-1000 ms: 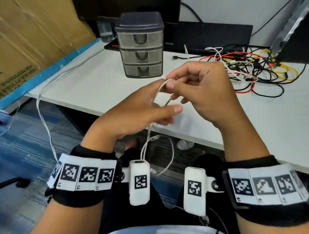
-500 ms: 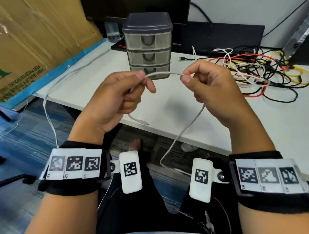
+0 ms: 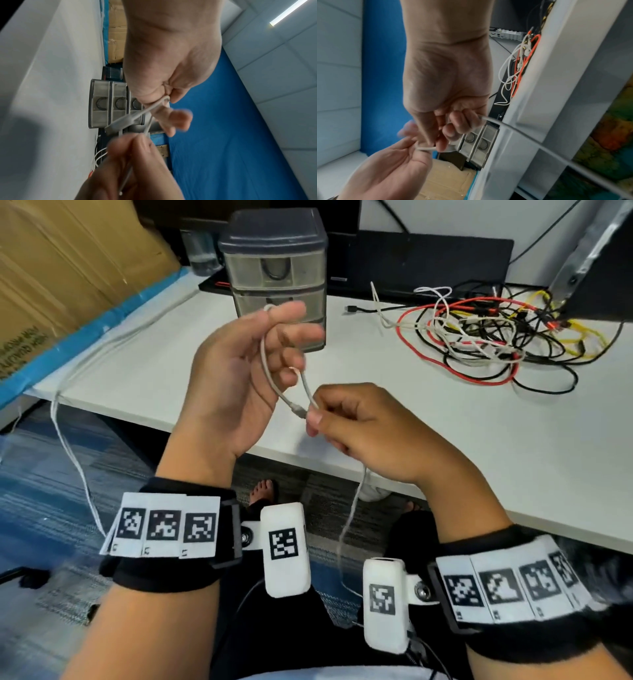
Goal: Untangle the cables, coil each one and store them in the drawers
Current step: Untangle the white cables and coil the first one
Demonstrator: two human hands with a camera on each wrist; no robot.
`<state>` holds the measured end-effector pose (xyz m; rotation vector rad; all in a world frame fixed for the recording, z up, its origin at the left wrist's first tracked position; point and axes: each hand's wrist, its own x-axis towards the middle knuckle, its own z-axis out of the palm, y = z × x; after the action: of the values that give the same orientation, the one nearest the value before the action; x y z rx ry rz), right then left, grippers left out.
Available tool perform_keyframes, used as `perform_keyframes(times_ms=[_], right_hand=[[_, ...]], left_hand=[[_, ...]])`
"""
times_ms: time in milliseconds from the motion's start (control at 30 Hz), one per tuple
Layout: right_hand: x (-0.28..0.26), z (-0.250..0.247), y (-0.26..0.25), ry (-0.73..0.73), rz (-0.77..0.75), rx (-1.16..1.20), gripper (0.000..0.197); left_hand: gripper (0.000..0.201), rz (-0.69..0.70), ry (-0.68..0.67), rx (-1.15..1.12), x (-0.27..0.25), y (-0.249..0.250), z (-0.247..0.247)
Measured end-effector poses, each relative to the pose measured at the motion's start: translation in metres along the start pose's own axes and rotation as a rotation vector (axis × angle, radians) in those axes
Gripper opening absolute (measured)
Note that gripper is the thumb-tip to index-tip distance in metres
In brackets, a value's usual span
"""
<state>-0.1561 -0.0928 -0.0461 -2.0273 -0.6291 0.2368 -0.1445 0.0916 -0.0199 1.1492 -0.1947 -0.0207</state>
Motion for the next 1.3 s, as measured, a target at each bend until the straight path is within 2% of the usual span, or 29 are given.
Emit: perform_keyframes(times_ms=[133,233,267,400,500,567,633,733,867,933,1033,1100,1167,1233,1300], right_hand=[[0.002,-0.016,-0.013,-0.150,0.013,-0.013,0.018],[0.007,-0.038,-0.027,-0.079,0.036,0.086,0.014],[0.008,-0.046,-0.031,-0.033,0.014,0.120,0.016],[0.012,-0.068,-0.031,0.190,-0.071,0.160,0.020],[0.013,-0.065,-0.017,0.302,-0.037,0.177,0.023],[0.013,-0.058,-0.006,0.326,0.012,0.199,0.024],[0.013,-0.047,0.002,0.287,0.066,0.209,0.029],[0.011,-0.026,0.004,0.151,0.126,0.210,0.037],[0.010,-0.007,-0.005,0.016,0.142,0.178,0.037],[0.009,-0.011,-0.011,-0.072,0.166,0.065,0.034],[0.002,-0.023,-0.024,-0.199,0.125,-0.063,0.026],[0.000,-0.034,-0.034,-0.116,0.025,-0.016,0.023],[0.004,-0.047,-0.036,0.076,-0.079,-0.007,0.023],[0.010,-0.053,-0.032,0.220,-0.142,-0.010,0.024],[0.015,-0.049,-0.023,0.288,-0.155,0.021,0.025]], left_hand=[[0.039,0.024,0.016,0.236,-0.003,-0.012,0.005],[0.033,0.073,-0.018,0.571,-0.010,-0.021,0.015],[0.034,0.086,-0.045,0.620,-0.012,-0.023,0.016],[0.046,0.049,-0.049,0.392,-0.014,-0.023,0.009],[0.047,0.021,-0.057,0.296,-0.016,-0.022,0.011],[0.041,0.025,-0.075,0.258,-0.019,-0.021,0.014],[0.035,0.014,-0.084,0.198,-0.019,-0.018,0.017],[0.032,0.006,-0.065,0.062,-0.014,-0.014,0.019],[0.030,0.085,0.078,-0.005,-0.009,-0.017,0.020],[0.028,0.132,0.145,0.073,-0.008,-0.022,0.020],[0.026,0.241,0.160,0.367,-0.006,-0.028,0.016],[0.029,0.250,0.127,0.552,-0.007,-0.025,0.014],[0.032,0.213,0.057,0.616,-0.009,-0.023,0.015],[0.038,0.140,-0.015,0.510,-0.011,-0.022,0.018],[0.043,0.075,-0.043,0.359,-0.011,-0.022,0.020]])
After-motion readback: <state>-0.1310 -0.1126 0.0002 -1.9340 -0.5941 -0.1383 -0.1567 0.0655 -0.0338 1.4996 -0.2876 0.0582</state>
